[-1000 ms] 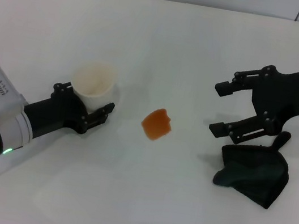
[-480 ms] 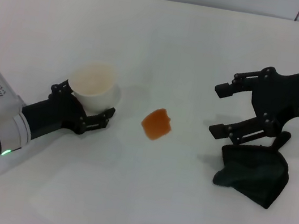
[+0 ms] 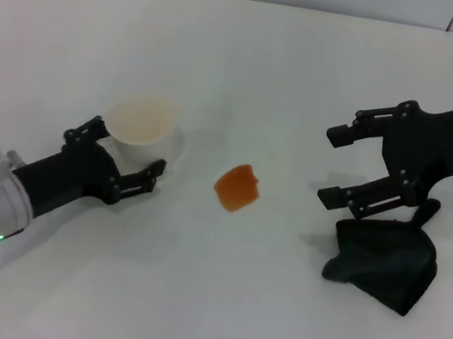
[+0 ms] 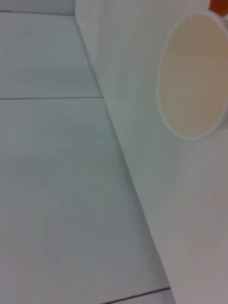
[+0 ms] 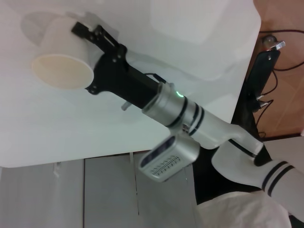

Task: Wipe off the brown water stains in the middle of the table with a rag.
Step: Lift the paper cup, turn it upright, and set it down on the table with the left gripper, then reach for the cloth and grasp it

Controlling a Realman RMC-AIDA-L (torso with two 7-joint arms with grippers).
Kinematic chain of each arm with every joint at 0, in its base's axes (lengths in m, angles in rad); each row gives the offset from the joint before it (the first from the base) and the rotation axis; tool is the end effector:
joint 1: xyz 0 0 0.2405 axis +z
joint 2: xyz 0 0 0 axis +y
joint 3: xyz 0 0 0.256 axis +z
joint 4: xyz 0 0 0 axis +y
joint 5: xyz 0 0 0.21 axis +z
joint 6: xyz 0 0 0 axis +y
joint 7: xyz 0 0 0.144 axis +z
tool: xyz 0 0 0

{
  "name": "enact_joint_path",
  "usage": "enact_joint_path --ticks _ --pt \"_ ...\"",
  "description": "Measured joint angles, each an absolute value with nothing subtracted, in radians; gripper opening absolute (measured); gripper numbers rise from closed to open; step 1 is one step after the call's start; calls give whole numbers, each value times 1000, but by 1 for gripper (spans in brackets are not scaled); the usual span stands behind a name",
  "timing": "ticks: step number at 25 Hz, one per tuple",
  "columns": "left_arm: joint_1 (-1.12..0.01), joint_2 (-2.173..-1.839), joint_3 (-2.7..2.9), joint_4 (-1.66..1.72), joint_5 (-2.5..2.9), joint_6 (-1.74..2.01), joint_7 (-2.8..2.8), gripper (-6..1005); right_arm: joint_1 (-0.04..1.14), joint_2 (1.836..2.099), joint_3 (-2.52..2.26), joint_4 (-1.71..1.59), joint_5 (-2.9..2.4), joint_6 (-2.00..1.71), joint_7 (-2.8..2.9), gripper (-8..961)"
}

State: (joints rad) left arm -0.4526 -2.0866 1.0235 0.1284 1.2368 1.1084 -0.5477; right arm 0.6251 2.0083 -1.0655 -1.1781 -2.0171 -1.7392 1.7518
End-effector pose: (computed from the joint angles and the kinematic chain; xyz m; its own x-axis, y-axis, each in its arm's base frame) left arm -0.3240 0.3011 -0.0728 0.8425 0.1877 0.5049 0.4794 -0.6887 -0.5440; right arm 0.1558 0.3489 0.0414 0.9796 -0.1008 -0.1739 -0.1107 -0.9927 -0.0487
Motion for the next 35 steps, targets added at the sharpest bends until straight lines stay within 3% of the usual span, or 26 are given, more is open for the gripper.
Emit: enact_joint_path --ticks 10,22,27,35 --pt "-304 -2068 1032 205 1244 1309 -617 886 627 2003 -1069 -1186 -2030 -1735 1760 787" --pt "-61 -2037 1024 772 1590 1494 -1184 884 628 2007 -1148 -1255 -2149 -1743 1851 784" --pt "-67 -2027 1021 990 1756 1612 -1422 884 635 2006 -1190 -1271 -2204 -1756 1897 782" --pt "-197 -2025 986 1312 1975 1781 -1780 884 627 2010 -1258 -1285 -2259 -1744 1932 779"
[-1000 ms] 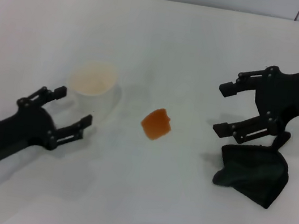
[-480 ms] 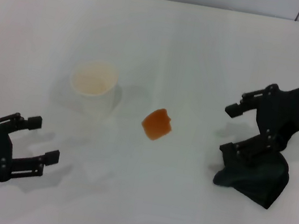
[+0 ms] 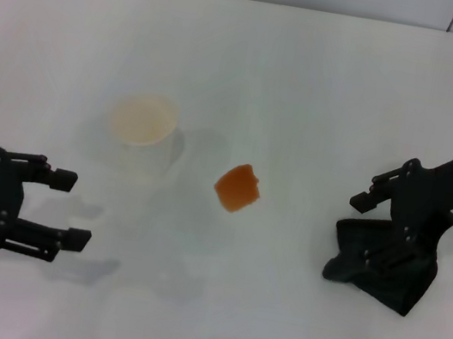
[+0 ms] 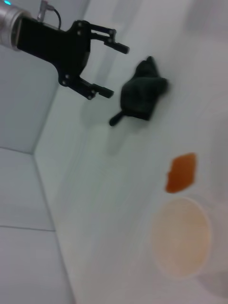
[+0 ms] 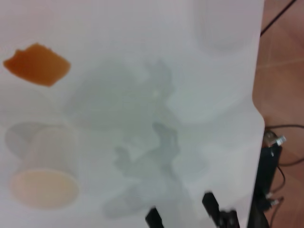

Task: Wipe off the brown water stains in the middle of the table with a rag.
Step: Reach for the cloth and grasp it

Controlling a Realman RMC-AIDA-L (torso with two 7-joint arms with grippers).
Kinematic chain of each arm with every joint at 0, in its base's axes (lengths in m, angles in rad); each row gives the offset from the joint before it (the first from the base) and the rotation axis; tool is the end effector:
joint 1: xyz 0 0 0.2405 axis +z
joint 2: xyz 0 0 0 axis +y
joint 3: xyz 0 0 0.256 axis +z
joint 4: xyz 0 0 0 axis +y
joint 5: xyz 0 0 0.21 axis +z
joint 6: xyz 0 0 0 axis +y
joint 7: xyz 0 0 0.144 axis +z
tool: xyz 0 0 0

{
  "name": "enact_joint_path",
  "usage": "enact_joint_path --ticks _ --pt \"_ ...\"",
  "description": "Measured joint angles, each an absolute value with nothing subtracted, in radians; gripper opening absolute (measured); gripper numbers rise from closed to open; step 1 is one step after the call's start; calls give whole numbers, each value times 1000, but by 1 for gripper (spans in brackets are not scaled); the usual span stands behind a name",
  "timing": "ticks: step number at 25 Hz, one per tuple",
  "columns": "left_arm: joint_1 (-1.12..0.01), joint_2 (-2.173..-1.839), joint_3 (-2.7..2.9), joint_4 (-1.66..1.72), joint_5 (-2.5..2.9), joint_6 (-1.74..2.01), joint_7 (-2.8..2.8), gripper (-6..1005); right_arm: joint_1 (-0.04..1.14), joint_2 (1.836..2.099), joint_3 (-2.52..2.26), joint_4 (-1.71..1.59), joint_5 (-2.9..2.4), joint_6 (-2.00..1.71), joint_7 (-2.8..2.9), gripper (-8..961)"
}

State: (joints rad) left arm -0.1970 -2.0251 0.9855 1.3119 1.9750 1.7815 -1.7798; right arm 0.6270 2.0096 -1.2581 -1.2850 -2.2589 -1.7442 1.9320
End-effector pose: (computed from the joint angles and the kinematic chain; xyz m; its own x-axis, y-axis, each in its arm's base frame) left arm -0.2648 0.2615 0.0668 0.8726 0.4238 0.2430 0.4609 -0.8790 -0.1223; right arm 0.1648 0.3399 0.0209 0.9730 -0.1576 0.1685 -0.1531 -0.9874 -0.0392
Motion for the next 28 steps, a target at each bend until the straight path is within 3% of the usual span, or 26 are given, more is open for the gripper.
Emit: enact_joint_path --ticks 6,13,24,28 --pt "-313 -2053 988 1344 2148 1857 -1883 884 623 2012 -1368 -1259 -2322 -1649 1981 774" --pt "-317 -2075 1033 1350 2136 1854 -1868 884 625 2012 -1388 -1202 -2337 -1616 1981 768" --pt "-242 -2079 1056 1349 2071 1817 -1797 884 624 2012 -1395 -1173 -2339 -1599 1977 560" --pt "-235 -2080 1061 1342 2071 1807 -1791 884 630 2012 -1408 -1159 -2353 -1583 1978 526"
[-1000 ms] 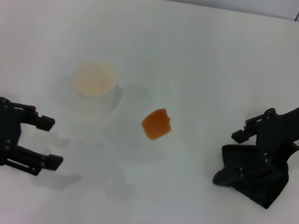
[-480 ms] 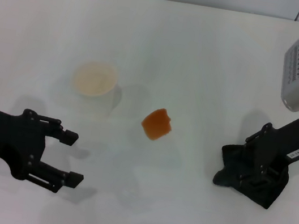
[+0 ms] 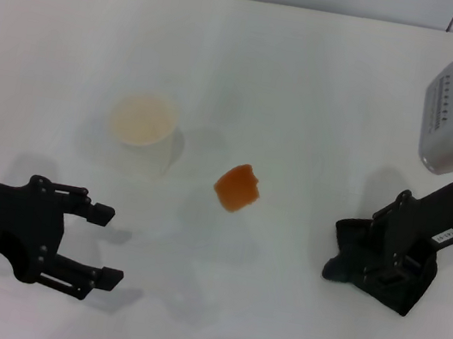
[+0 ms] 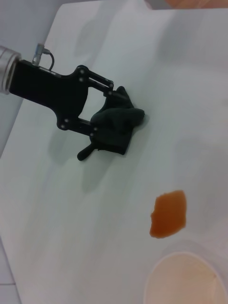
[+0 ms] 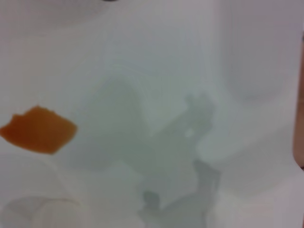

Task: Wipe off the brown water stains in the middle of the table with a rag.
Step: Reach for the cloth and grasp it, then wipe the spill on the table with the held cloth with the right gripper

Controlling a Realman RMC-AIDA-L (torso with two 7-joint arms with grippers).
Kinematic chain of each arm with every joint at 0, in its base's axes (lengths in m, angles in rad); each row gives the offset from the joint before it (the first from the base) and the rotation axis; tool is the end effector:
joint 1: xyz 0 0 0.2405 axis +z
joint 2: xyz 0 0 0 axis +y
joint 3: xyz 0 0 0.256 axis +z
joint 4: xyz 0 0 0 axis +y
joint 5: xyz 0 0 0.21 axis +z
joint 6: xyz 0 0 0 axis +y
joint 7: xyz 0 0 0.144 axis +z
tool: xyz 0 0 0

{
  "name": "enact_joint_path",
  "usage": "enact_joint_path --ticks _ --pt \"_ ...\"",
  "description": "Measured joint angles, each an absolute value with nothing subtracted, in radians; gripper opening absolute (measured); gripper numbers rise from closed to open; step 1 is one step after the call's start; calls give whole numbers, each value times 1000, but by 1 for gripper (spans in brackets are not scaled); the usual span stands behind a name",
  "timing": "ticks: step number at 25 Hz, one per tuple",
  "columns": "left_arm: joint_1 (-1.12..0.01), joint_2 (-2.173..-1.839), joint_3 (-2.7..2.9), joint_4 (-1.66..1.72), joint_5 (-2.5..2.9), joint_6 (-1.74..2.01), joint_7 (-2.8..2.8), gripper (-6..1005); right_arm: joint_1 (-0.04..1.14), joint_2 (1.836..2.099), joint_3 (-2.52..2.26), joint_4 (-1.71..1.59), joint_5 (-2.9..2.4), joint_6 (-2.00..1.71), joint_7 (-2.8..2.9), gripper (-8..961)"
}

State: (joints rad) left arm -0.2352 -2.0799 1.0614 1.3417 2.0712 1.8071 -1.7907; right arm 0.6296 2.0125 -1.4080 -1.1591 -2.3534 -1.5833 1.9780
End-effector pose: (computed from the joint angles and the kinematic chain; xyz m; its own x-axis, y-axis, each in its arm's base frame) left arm -0.2465 0.2611 0.0373 0.9066 0.3950 0.1486 0.4050 -0.9133 -0.0434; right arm 0.1925 0.3441 -0.0134 0.9286 -0.2135 0.3036 -0.1992 -0.9769 -0.0780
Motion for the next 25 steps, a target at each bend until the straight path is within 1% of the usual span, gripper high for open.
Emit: enact_joint_path --ticks 15,25 --pt "-224 -2080 1071 1343 2071 1803 -1776 884 637 2014 -1431 -1147 -2359 -1568 1983 366" --pt "-222 -2082 1076 1342 2069 1803 -1773 884 650 2017 -1441 -1146 -2349 -1532 1984 191"
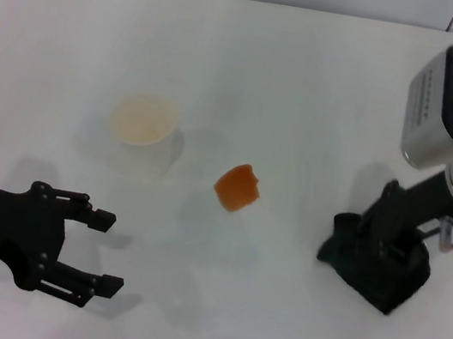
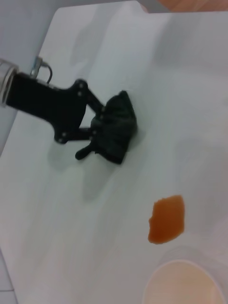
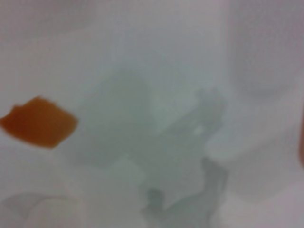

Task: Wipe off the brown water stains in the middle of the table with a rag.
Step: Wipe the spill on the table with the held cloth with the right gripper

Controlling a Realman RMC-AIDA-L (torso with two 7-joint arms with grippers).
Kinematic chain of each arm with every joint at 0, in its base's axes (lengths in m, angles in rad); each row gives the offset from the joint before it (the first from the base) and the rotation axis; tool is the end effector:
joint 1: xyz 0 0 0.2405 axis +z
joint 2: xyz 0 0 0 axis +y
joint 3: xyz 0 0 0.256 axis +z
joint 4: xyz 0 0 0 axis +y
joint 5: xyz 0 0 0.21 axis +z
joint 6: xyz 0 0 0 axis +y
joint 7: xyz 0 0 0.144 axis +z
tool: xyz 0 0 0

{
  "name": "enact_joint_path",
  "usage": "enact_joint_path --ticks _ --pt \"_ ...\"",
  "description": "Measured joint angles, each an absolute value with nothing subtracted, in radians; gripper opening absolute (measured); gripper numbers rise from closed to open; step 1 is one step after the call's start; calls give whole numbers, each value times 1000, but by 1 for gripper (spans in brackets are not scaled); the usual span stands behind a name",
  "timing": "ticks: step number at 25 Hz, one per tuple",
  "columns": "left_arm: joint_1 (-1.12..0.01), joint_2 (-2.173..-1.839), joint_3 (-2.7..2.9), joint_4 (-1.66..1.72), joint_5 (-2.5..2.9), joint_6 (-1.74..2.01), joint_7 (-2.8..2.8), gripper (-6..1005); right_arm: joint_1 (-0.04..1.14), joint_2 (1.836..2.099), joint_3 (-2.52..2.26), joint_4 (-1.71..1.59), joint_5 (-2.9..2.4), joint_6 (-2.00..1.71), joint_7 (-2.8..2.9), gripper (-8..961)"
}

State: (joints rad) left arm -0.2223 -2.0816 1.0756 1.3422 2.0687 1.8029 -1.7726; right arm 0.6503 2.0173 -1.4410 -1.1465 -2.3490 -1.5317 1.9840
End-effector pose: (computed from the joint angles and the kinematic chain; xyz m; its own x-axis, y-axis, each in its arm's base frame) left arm -0.2480 0.2578 0.0345 0.9117 0.3845 0.1451 0.3935 -0.9185 -0.0391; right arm 0.1845 0.3500 -0.0217 0.9352 -0.1871 0.3008 -0.1661 -0.9816 -0.0944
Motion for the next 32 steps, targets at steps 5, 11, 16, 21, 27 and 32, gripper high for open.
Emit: enact_joint_path --ticks 5,11,16,21,27,32 --pt "-222 -2082 1076 1342 2064 1804 -1769 884 697 2022 -1466 -1118 -2341 -1408 1989 111" --pt "-213 -2083 1092 1345 2037 1805 -1760 884 886 2027 -1544 -892 -2283 -1215 2010 94" --pt "-208 -2083 1098 1348 2032 1804 -1759 884 953 2029 -1608 -808 -2203 -1108 2011 93" --pt "-208 -2083 1098 1346 2026 1802 -1749 884 979 2029 -1697 -799 -2110 -1088 2016 93" --pt "-207 -2082 1098 1346 2022 1799 -1740 884 976 2028 -1840 -816 -2011 -1087 2047 93" --pt "-216 -2081 1098 1345 2022 1796 -1736 884 957 2028 -1885 -841 -1962 -1082 2041 92"
